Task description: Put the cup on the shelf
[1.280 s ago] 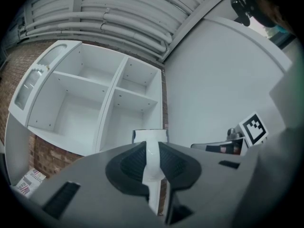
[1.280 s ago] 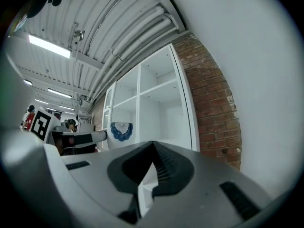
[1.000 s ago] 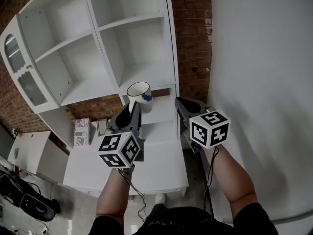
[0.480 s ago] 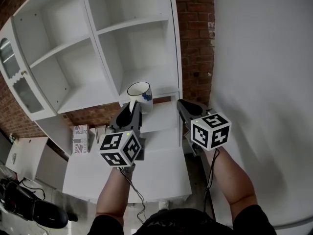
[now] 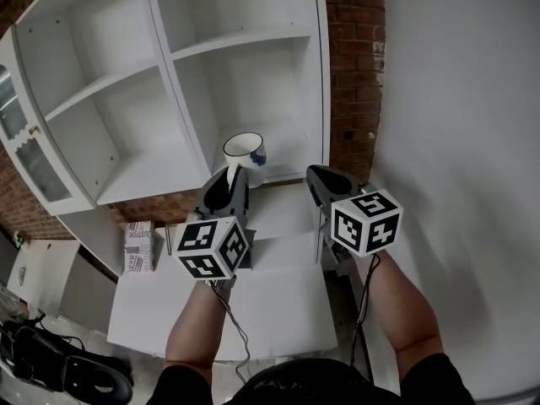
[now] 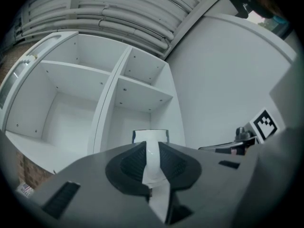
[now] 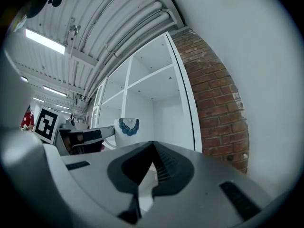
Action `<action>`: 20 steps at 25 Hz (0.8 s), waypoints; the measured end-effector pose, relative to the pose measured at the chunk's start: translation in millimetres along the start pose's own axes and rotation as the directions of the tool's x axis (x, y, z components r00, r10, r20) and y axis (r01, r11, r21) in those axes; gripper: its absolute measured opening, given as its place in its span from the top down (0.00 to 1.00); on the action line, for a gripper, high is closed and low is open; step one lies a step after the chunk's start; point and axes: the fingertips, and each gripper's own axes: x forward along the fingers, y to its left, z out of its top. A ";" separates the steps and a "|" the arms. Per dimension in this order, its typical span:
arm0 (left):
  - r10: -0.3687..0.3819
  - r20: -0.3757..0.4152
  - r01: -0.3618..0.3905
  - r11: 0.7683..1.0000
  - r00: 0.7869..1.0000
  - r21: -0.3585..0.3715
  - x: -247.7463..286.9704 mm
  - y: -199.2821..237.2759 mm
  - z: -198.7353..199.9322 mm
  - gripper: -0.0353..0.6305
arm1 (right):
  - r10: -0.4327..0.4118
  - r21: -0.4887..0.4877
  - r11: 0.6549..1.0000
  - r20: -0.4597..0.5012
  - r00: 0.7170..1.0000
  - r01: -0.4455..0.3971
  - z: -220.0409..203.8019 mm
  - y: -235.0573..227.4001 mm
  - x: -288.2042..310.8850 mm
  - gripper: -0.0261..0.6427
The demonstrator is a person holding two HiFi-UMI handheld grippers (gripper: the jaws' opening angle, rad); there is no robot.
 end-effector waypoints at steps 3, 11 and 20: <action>0.012 0.003 -0.012 1.000 1.000 0.010 11.7 9.4 -2.4 0.85 | 0.002 -0.006 1.000 -0.004 1.000 -0.002 0.1 -1.3 10.7 0.96; 0.020 -0.005 -0.019 1.000 1.000 0.011 43.2 23.4 -13.0 0.85 | -0.008 -0.025 1.000 -0.023 1.000 0.008 -3.6 -13.0 29.3 0.96; 0.034 -0.026 -0.035 0.999 0.999 -0.018 68.3 37.4 -23.6 0.85 | -0.012 -0.024 1.000 -0.031 0.999 0.011 -6.4 -23.7 45.1 0.96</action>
